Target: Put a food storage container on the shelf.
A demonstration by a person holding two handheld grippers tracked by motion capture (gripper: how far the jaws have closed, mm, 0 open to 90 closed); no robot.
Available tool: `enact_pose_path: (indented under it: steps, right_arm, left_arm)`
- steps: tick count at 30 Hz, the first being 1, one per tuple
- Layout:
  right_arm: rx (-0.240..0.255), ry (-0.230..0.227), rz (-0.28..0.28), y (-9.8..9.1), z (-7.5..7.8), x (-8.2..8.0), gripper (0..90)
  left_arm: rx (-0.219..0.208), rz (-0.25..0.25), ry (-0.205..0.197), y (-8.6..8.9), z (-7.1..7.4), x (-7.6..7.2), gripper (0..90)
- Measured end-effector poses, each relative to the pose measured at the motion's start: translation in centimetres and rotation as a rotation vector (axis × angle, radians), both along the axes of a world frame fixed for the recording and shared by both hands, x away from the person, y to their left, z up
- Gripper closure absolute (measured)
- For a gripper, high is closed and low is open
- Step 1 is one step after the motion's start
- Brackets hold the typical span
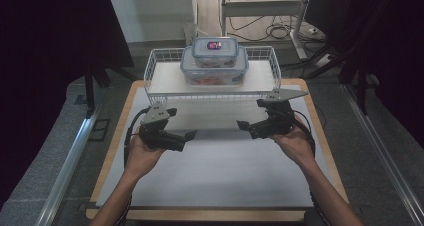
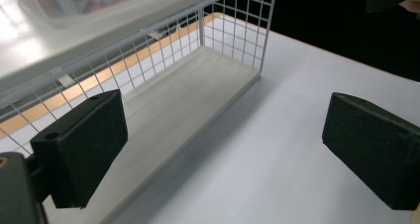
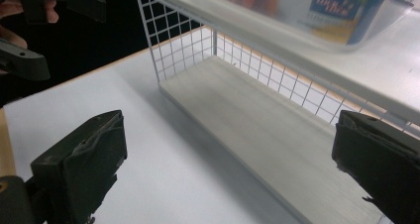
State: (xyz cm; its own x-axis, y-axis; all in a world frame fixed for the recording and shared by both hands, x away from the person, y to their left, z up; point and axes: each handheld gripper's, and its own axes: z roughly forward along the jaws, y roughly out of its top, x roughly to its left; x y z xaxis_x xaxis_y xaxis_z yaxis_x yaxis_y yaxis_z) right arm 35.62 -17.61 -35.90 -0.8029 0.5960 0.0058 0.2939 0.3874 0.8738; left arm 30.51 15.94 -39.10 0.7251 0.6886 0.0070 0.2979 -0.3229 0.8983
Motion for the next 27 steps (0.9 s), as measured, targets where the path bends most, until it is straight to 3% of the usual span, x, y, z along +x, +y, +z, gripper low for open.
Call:
enact_pose_path:
  steps: [13, 20, 27]
  right_arm:
    - [0.0, 0.014, 0.02, -0.5, -3.2, -2.1, 0.0]
    - [0.0, 0.001, 0.018, -1.1, -4.8, -3.2, 0.0]
    - [0.002, 0.023, 0.011, -1.7, -6.0, -3.8, 0.0]
  left_arm:
    - [-0.001, 0.005, 0.024, -0.1, -3.0, -1.8, 2.8]
    - [-0.004, 0.017, 0.017, 0.4, -3.8, -2.6, 2.7]
    - [0.002, 0.025, 0.017, 0.7, -4.7, -3.6, 2.8]
